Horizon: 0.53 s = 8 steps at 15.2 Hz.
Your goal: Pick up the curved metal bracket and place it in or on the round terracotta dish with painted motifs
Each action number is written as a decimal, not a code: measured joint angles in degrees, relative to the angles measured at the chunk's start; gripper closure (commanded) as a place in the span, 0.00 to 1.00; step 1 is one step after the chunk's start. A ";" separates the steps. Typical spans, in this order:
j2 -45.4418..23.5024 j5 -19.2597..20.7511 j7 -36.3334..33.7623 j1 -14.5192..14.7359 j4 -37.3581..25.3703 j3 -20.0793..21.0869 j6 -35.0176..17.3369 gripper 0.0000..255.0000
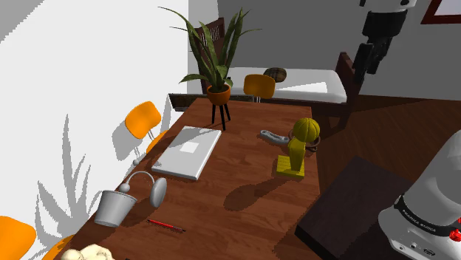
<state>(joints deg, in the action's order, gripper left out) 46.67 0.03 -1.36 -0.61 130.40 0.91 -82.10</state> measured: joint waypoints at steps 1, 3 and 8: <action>0.00 0.00 0.00 0.00 0.00 0.00 0.00 0.00; -1.23 0.26 0.41 -0.09 1.28 -0.34 -2.47 0.00; -5.83 1.41 2.26 -0.56 5.88 -2.00 -11.80 0.00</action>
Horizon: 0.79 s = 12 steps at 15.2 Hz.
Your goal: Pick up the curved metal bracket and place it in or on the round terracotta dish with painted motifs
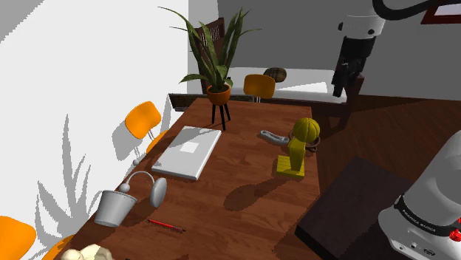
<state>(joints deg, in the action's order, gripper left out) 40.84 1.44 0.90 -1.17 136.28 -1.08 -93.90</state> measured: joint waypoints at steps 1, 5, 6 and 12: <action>-1.32 0.03 0.08 0.02 0.50 -0.07 -1.89 0.00; -6.44 0.57 1.17 -0.25 2.93 -1.12 -9.62 0.00; -8.48 0.74 1.60 -0.36 2.96 -1.49 -11.72 0.00; -20.25 1.07 3.73 -0.73 2.38 -3.26 -23.23 0.00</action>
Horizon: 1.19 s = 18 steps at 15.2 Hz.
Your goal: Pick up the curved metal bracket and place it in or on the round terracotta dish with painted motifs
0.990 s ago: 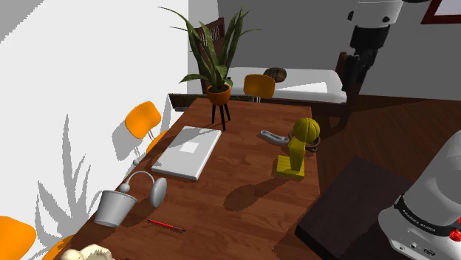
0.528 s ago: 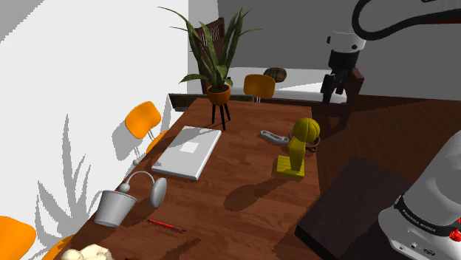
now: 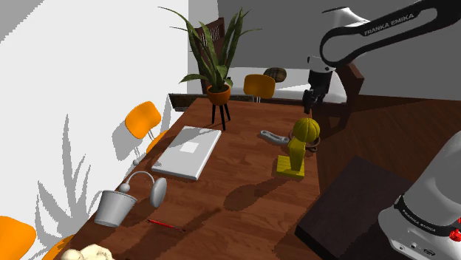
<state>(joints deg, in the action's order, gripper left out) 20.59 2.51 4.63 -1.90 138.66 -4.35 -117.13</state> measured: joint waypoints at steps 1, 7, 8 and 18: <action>-1.76 0.05 0.54 -0.15 -0.15 -0.39 -1.67 0.00; -14.48 -0.84 2.59 -0.21 -3.44 -1.51 -11.38 0.00; -16.92 -1.12 3.16 -0.32 -4.36 -1.74 -12.95 0.00; -38.55 -4.62 8.00 -1.99 -16.96 -2.06 -22.28 0.00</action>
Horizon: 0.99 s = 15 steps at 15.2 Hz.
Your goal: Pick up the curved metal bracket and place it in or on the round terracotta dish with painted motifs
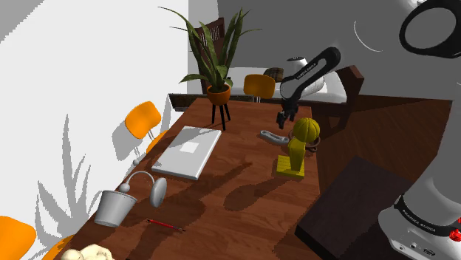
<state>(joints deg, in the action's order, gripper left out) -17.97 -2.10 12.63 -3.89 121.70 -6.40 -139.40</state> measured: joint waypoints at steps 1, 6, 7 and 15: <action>-2.43 -0.31 0.03 -0.02 -2.10 0.22 -0.36 0.00; -13.36 -1.62 2.00 -1.65 -11.38 0.86 -2.20 0.00; -15.60 -1.82 2.29 -1.95 -13.62 1.02 -2.22 0.00; -30.13 -2.57 3.44 -3.62 -27.90 1.92 -2.67 0.00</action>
<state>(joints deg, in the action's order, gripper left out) -48.10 -4.68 16.07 -7.51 93.80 -4.49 -142.07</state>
